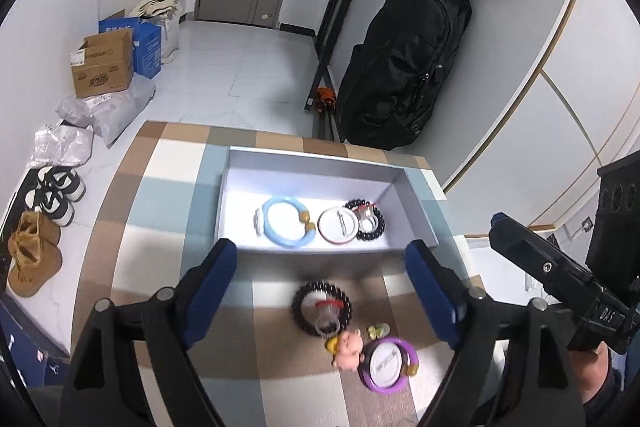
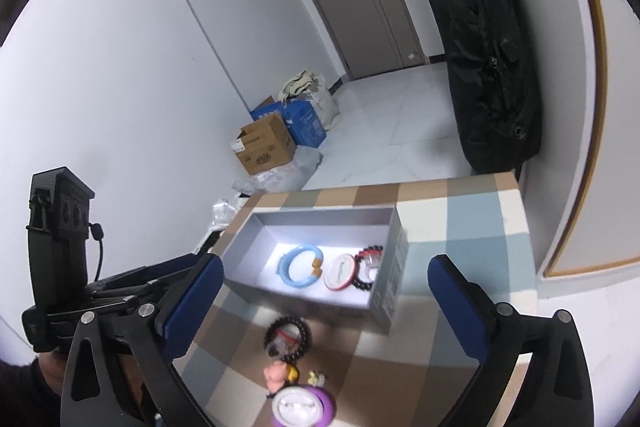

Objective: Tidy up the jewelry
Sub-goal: 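Move the open left gripper out of the box toward the pink pig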

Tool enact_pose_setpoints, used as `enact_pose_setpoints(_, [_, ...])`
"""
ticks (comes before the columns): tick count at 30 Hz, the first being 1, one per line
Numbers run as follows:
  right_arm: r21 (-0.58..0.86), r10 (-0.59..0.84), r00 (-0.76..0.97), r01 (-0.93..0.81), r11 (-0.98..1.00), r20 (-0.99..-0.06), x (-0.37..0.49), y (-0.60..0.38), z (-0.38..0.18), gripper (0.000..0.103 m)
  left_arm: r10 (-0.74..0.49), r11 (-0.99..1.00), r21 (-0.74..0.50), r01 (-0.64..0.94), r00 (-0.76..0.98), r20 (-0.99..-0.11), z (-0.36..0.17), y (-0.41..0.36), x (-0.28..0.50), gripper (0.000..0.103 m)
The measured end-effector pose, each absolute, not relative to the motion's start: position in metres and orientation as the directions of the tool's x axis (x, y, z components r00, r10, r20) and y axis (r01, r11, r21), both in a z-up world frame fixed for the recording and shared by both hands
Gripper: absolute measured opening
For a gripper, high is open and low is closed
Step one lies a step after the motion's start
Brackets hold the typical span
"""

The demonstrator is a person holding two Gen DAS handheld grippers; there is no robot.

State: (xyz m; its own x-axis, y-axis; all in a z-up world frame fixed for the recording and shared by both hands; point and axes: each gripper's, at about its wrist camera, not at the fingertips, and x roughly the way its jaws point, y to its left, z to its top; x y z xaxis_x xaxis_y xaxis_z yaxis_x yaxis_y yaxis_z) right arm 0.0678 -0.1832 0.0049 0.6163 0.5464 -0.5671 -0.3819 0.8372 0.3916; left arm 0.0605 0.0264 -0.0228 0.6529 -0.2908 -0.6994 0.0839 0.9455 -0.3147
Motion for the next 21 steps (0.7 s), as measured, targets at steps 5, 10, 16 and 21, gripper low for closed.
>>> enact_pose_setpoints(5, [0.396, 0.525, 0.614, -0.347, 0.850, -0.590, 0.053, -0.191, 0.000, 0.103, -0.298, 0.944, -0.317, 0.087, 0.634, -0.714, -0.033, 0.025, 0.045, 0.084])
enact_pose_setpoints(10, [0.354, 0.489, 0.593, -0.336, 0.873, -0.640, 0.039, -0.187, -0.008, 0.103, -0.299, 0.947, -0.305, 0.099, 0.618, -0.727, -0.044, 0.023, 0.033, 0.084])
enact_pose_setpoints(16, [0.301, 0.455, 0.569, -0.348, 0.888, -0.685, 0.023, -0.183, -0.019, 0.103, -0.336, 0.939, -0.324, 0.119, 0.532, -0.777, -0.070, 0.016, 0.030, 0.084])
enact_pose_setpoints(21, [0.287, 0.446, 0.561, -0.352, 0.891, -0.697, 0.012, -0.184, -0.023, 0.103, -0.356, 0.933, -0.330, 0.141, 0.480, -0.801, -0.080, 0.007, 0.031, 0.084])
